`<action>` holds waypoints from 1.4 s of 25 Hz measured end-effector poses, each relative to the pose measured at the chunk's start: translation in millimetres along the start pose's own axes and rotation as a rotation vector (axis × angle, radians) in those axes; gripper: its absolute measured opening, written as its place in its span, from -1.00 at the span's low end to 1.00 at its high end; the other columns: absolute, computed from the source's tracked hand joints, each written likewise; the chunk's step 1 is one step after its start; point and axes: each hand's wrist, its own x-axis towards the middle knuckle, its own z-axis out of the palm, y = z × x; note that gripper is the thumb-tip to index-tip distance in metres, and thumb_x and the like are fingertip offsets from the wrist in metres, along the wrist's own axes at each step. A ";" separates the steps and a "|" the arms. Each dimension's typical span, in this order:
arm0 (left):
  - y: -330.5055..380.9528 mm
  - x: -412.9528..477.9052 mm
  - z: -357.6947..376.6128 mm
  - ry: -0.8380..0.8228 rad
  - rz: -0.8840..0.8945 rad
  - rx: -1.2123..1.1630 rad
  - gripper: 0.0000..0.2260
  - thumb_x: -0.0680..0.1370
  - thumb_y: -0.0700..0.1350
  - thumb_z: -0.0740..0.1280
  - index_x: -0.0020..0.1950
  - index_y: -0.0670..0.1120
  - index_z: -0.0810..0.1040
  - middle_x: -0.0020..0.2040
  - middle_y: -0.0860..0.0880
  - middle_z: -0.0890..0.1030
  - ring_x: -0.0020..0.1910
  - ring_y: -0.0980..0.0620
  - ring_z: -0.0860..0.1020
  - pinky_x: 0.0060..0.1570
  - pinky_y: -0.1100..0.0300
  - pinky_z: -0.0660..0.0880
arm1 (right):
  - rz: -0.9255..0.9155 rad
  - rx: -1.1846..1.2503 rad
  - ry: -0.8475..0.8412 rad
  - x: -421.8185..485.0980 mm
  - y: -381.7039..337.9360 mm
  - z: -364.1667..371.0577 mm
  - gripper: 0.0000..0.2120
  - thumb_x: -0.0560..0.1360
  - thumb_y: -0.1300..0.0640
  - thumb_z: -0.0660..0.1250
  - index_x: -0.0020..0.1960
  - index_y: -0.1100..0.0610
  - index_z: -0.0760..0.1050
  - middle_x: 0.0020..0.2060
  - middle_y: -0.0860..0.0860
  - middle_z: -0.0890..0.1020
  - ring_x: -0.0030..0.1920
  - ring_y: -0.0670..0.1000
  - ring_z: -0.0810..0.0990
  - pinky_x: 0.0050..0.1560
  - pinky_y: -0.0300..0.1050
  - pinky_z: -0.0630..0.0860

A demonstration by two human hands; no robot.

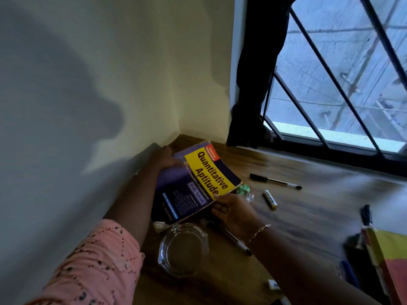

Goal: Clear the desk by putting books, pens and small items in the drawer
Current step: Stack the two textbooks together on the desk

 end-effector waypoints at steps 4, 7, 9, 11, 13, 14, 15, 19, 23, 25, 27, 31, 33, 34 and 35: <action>33.0 -20.1 -21.0 0.065 0.228 0.067 -0.57 0.42 0.00 0.46 0.18 -0.23 0.54 0.14 -0.22 0.59 0.09 -0.12 0.56 -0.09 0.18 0.39 | -0.032 0.084 -0.004 -2.8 -0.2 -0.4 -0.74 0.47 0.39 0.21 0.13 0.21 0.42 -0.02 0.14 0.60 0.03 0.12 0.58 0.10 -0.02 0.50; 62.8 -50.1 -38.6 0.175 0.353 0.100 -0.64 0.42 0.04 0.45 0.02 -0.22 0.54 -0.01 -0.21 0.60 0.01 -0.16 0.55 -0.14 0.13 0.35 | -0.089 0.062 -0.006 -5.0 2.2 -1.0 -0.80 0.46 0.42 0.19 0.03 0.22 0.43 -0.08 0.13 0.58 0.00 0.10 0.56 0.16 0.02 0.47; 87.4 -79.4 -52.6 0.253 0.425 0.096 -0.71 0.41 0.06 0.45 -0.10 -0.13 0.50 -0.14 -0.14 0.57 -0.07 -0.15 0.55 -0.19 0.13 0.31 | -0.189 -0.031 -0.010 -12.1 -2.4 -2.6 -0.84 0.48 0.44 0.16 -0.01 0.26 0.43 -0.08 0.16 0.56 -0.02 0.11 0.55 0.23 0.20 0.44; 111.9 -109.0 -63.9 0.312 0.490 0.037 -0.69 0.40 0.10 0.45 -0.11 -0.11 0.50 -0.15 -0.10 0.59 -0.11 -0.11 0.56 -0.18 0.09 0.38 | -0.309 0.013 -0.029 -24.7 -16.9 -3.5 -0.77 0.49 0.43 0.16 0.07 0.21 0.44 -0.08 0.14 0.59 -0.07 0.09 0.61 -0.01 0.11 0.57; 133.3 -136.2 -69.3 0.333 0.551 -0.126 -0.63 0.31 0.17 0.42 -0.14 -0.11 0.50 -0.15 -0.10 0.62 -0.16 -0.07 0.57 -0.14 0.06 0.46 | -0.468 0.073 -0.038 -40.3 -36.5 -9.1 -0.70 0.48 0.38 0.20 0.14 0.12 0.42 -0.05 0.06 0.60 -0.04 0.04 0.60 -0.10 -0.05 0.56; 143.9 -150.2 -68.3 0.333 0.577 -0.232 -0.64 0.27 0.19 0.40 -0.19 -0.08 0.49 -0.17 -0.09 0.61 -0.20 -0.04 0.56 -0.15 0.06 0.48 | -0.538 0.079 -0.055 -52.6 -45.2 -14.0 -0.66 0.45 0.30 0.28 0.19 0.10 0.40 -0.01 0.04 0.59 0.01 0.04 0.58 -0.03 -0.03 0.54; 154.9 -164.0 -64.4 0.320 0.593 -0.345 -0.66 0.24 0.19 0.40 -0.25 -0.05 0.47 -0.20 -0.09 0.60 -0.23 -0.02 0.54 -0.17 0.06 0.48 | -0.577 0.065 -0.069 -67.0 -53.2 -19.3 -0.55 0.38 0.17 0.39 0.23 0.09 0.37 0.03 0.04 0.58 0.04 0.05 0.57 0.02 0.00 0.53; 196.4 -204.7 -19.5 0.236 0.534 -0.801 -0.77 0.30 -0.02 0.47 -0.34 -0.07 0.45 -0.36 -0.06 0.55 -0.29 -0.02 0.50 -0.20 0.06 0.43 | -0.731 0.018 -0.007 -132.8 -75.0 -52.0 -0.34 0.19 0.00 0.53 0.22 0.09 0.39 0.01 0.01 0.64 -0.02 0.00 0.63 -0.05 -0.02 0.59; 231.6 -231.3 48.4 0.183 0.360 -1.048 -0.84 0.45 -0.12 0.44 -0.19 -0.18 0.52 -0.26 -0.15 0.58 -0.35 -0.04 0.55 -0.20 0.05 0.52 | -0.855 -0.118 0.203 -201.6 -99.0 -99.3 -0.75 0.46 0.25 0.30 0.12 0.15 0.38 -0.03 0.11 0.59 -0.08 0.07 0.60 0.02 0.06 0.56; 249.7 -250.6 89.7 0.086 0.244 -1.171 -0.86 0.49 -0.14 0.39 -0.09 -0.20 0.53 -0.21 -0.15 0.61 -0.32 -0.05 0.58 -0.14 0.01 0.57 | -0.796 -0.203 0.293 -235.8 -109.3 -131.0 -0.79 0.48 0.26 0.29 0.11 0.18 0.40 -0.03 0.16 0.58 -0.10 0.10 0.58 0.02 0.09 0.55; 266.1 -270.8 130.1 0.019 0.129 -1.232 -0.89 0.49 -0.13 0.39 -0.15 -0.13 0.49 -0.21 -0.12 0.61 -0.31 -0.06 0.58 -0.11 -0.04 0.56 | -0.712 -0.283 0.342 -266.2 -114.0 -162.5 -0.74 0.49 0.26 0.29 0.16 0.24 0.42 -0.07 0.14 0.60 -0.18 0.06 0.59 -0.11 -0.05 0.60; 285.3 -301.2 197.6 -0.104 -0.012 -1.240 -0.87 0.51 -0.14 0.38 -0.15 -0.10 0.44 -0.17 -0.15 0.61 -0.24 -0.11 0.61 -0.09 -0.08 0.56 | -0.538 -0.447 0.467 -307.5 -106.5 -220.0 -0.83 0.50 0.22 0.29 0.07 0.24 0.50 -0.24 0.09 0.66 -0.32 0.02 0.63 -0.30 -0.16 0.60; 289.3 -310.3 225.2 -0.174 -0.063 -1.225 -0.86 0.51 -0.11 0.37 -0.08 -0.11 0.43 -0.06 -0.19 0.62 -0.07 -0.19 0.62 0.02 -0.17 0.56 | -0.467 -0.495 0.493 -322.3 -100.0 -239.9 -0.92 0.51 0.21 0.27 -0.03 0.19 0.52 -0.31 0.06 0.66 -0.37 -0.01 0.65 -0.35 -0.16 0.57; 289.4 -312.6 237.6 -0.186 -0.096 -1.207 -0.85 0.51 -0.10 0.37 -0.10 -0.08 0.41 -0.04 -0.19 0.61 -0.03 -0.19 0.62 0.04 -0.18 0.55 | -0.442 -0.517 0.509 -326.6 -96.9 -247.6 -0.94 0.52 0.21 0.26 -0.06 0.17 0.51 -0.30 0.07 0.65 -0.35 0.01 0.64 -0.33 -0.15 0.54; 287.7 -312.6 249.3 -0.178 -0.124 -1.183 -0.83 0.51 -0.08 0.38 -0.14 -0.05 0.38 -0.03 -0.19 0.61 -0.03 -0.19 0.62 0.04 -0.19 0.55 | -0.427 -0.536 0.521 -330.5 -94.0 -252.9 -0.93 0.53 0.22 0.25 -0.09 0.16 0.50 -0.26 0.09 0.64 -0.31 0.03 0.62 -0.31 -0.13 0.51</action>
